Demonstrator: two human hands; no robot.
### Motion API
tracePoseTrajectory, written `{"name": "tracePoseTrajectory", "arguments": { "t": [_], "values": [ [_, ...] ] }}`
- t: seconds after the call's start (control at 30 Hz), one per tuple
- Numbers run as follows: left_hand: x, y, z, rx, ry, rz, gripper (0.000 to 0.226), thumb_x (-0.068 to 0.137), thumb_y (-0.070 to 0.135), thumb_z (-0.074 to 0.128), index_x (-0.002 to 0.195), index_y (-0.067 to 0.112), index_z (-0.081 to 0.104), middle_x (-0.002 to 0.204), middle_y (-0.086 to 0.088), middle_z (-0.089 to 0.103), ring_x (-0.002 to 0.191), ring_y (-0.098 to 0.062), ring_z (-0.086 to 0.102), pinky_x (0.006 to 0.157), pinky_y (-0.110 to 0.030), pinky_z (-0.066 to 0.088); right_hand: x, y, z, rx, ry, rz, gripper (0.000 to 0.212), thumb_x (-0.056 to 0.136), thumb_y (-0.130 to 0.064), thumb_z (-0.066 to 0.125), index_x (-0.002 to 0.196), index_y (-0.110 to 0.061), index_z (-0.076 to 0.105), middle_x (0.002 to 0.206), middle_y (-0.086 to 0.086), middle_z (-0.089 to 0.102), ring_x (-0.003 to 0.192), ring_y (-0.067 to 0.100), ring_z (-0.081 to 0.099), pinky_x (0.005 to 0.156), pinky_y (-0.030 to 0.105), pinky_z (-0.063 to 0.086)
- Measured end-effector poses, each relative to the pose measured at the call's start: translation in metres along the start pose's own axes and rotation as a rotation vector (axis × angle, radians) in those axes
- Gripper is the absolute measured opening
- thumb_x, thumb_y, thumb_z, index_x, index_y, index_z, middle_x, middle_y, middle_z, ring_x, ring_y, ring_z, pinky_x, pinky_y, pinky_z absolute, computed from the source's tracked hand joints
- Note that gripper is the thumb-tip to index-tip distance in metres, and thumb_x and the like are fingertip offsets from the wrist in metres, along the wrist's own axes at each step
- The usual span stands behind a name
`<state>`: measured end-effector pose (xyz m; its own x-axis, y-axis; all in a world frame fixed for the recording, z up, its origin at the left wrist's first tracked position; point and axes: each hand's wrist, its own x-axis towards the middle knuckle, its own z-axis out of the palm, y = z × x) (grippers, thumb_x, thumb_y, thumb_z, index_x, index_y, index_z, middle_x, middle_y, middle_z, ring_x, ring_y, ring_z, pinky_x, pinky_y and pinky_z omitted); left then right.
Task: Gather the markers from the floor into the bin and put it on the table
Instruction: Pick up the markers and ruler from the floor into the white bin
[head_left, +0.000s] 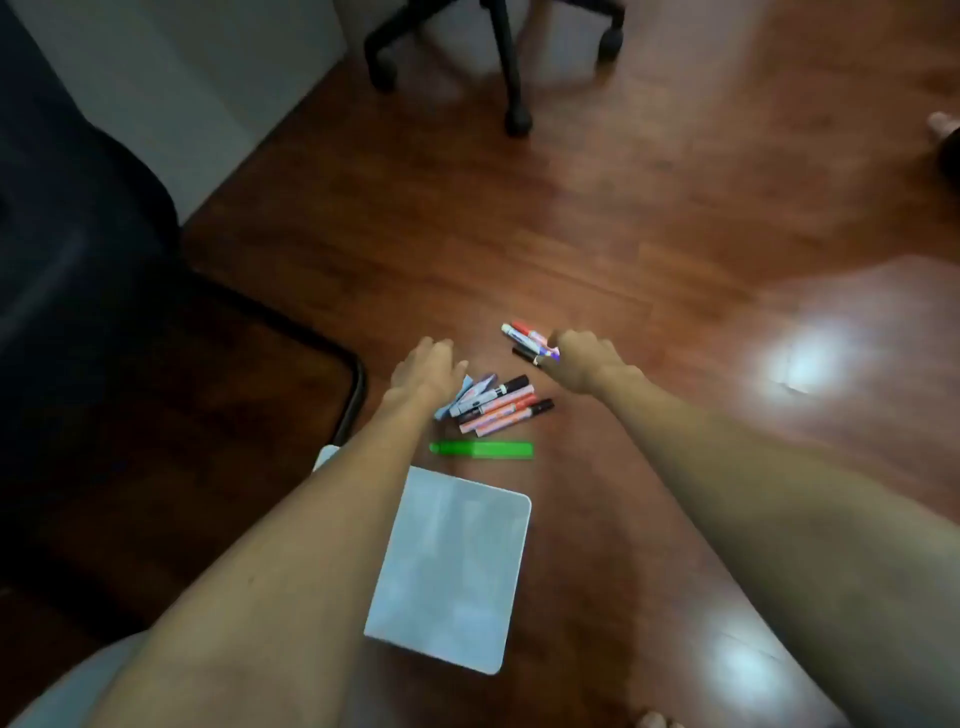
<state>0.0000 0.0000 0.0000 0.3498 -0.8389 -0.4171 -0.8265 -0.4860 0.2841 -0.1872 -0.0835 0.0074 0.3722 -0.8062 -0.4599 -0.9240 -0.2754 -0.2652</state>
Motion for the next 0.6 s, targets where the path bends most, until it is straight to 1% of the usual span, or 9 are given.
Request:
{"name": "tracePoseTrajectory", "arguments": {
  "t": [0.07,0.17,0.27,0.37,0.43,0.5,0.6],
  "values": [
    [0.010,0.003,0.020,-0.011,-0.013,0.030,0.033,0.096,0.035,0.054,0.120,0.013,0.062,0.129,-0.015,0.054,0.122,-0.035,0.055,0.100,-0.041,0.048,0.008,0.007,0.018,-0.015,0.030,-0.013,0.033,0.092,-0.032,0.052,0.118,-0.015,0.062,0.124,0.014,0.064,0.115,0.033,0.059,0.092,0.037,0.044],
    [0.023,0.012,0.055,-0.018,-0.048,0.072,0.022,0.094,0.026,0.059,0.108,0.011,0.068,0.122,-0.017,0.056,0.117,-0.035,0.059,0.095,-0.039,0.048,0.018,0.022,0.055,-0.034,0.081,-0.026,0.026,0.088,-0.023,0.054,0.108,-0.015,0.068,0.119,0.015,0.064,0.111,0.035,0.060,0.092,0.038,0.047],
    [0.022,0.016,0.070,-0.017,-0.080,0.098,0.020,0.093,0.015,0.058,0.105,0.008,0.072,0.119,-0.020,0.063,0.111,-0.036,0.064,0.093,-0.040,0.053,0.015,0.029,0.081,-0.031,0.109,-0.055,0.026,0.087,-0.023,0.058,0.109,-0.020,0.069,0.122,0.012,0.061,0.116,0.036,0.053,0.094,0.038,0.043],
    [0.026,0.009,0.084,-0.012,-0.103,0.090,0.020,0.086,0.009,0.062,0.100,0.006,0.076,0.111,-0.020,0.068,0.105,-0.036,0.068,0.090,-0.039,0.055,0.011,0.040,0.100,-0.022,0.102,-0.128,0.029,0.083,-0.024,0.064,0.112,-0.023,0.068,0.123,0.008,0.059,0.121,0.033,0.048,0.095,0.037,0.038],
    [0.024,0.007,0.089,-0.020,-0.123,0.074,0.024,0.083,0.008,0.066,0.106,0.007,0.075,0.109,-0.019,0.070,0.103,-0.034,0.069,0.090,-0.038,0.056,0.009,0.046,0.106,-0.033,0.117,-0.174,0.030,0.082,-0.024,0.066,0.112,-0.022,0.069,0.117,0.009,0.061,0.116,0.033,0.051,0.093,0.035,0.038],
    [0.021,0.007,0.093,-0.002,-0.152,0.081,0.035,0.084,0.011,0.071,0.119,0.009,0.069,0.113,-0.017,0.070,0.106,-0.034,0.068,0.092,-0.038,0.055,0.007,0.050,0.109,-0.032,0.136,-0.207,0.029,0.081,-0.024,0.067,0.110,-0.020,0.070,0.112,0.011,0.062,0.113,0.035,0.052,0.092,0.036,0.038],
    [0.016,0.010,0.099,0.043,-0.164,0.078,0.042,0.087,0.016,0.071,0.127,0.008,0.064,0.124,-0.015,0.066,0.109,-0.034,0.067,0.093,-0.038,0.053,0.000,0.055,0.114,-0.075,0.121,-0.209,0.030,0.080,-0.025,0.067,0.108,-0.018,0.069,0.117,0.010,0.058,0.116,0.034,0.050,0.092,0.038,0.039]
  ]
}}
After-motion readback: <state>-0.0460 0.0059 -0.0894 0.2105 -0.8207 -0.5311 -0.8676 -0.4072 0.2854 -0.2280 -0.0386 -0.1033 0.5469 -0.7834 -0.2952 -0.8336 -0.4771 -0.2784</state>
